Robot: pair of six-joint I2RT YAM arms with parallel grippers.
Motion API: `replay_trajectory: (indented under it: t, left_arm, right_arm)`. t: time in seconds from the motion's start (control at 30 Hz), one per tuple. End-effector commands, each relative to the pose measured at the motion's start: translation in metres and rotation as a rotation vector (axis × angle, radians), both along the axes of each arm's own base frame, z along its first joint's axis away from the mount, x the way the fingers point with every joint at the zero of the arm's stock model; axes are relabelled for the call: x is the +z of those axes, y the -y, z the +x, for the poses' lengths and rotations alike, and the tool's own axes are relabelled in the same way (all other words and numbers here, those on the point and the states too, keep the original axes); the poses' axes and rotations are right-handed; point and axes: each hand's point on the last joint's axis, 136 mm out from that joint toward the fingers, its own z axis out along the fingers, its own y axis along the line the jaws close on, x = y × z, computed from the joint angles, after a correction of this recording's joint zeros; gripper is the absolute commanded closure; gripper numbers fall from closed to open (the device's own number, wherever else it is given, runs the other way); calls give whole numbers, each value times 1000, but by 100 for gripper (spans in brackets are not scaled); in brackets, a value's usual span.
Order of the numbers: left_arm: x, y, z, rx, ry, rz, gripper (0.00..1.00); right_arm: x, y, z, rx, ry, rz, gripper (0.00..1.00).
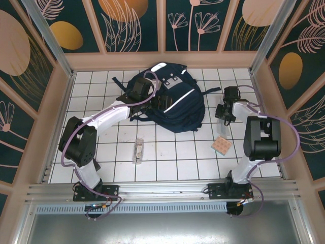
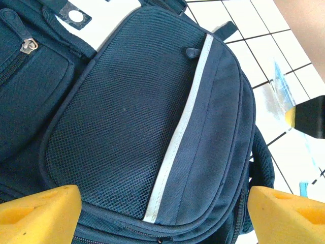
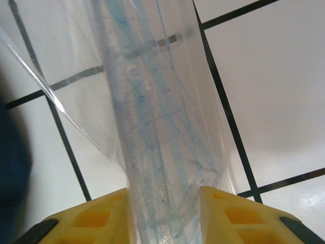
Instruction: Pack books, pencil case, and school supplies into a backpack
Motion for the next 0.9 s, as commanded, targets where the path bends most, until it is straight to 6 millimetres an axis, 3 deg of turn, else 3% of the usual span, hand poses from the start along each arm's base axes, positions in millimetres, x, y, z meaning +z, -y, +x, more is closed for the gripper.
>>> replay_trajectory:
  t: [0.0, 0.37, 0.67, 0.87]
  left_arm:
    - [15, 1, 1, -5, 18, -14, 15]
    - [7, 6, -2, -23, -12, -29, 14]
    - [-10, 30, -3, -103, 80, 163, 16]
    - [-27, 50, -4, -156, 185, 387, 15]
  right_arm:
    - [22, -3, 0, -13, 18, 6, 100]
    - [30, -3, 2, -21, 35, 0, 100]
    - [95, -18, 13, -40, 256, 176, 100]
    - [115, -26, 8, -64, 366, 398, 100]
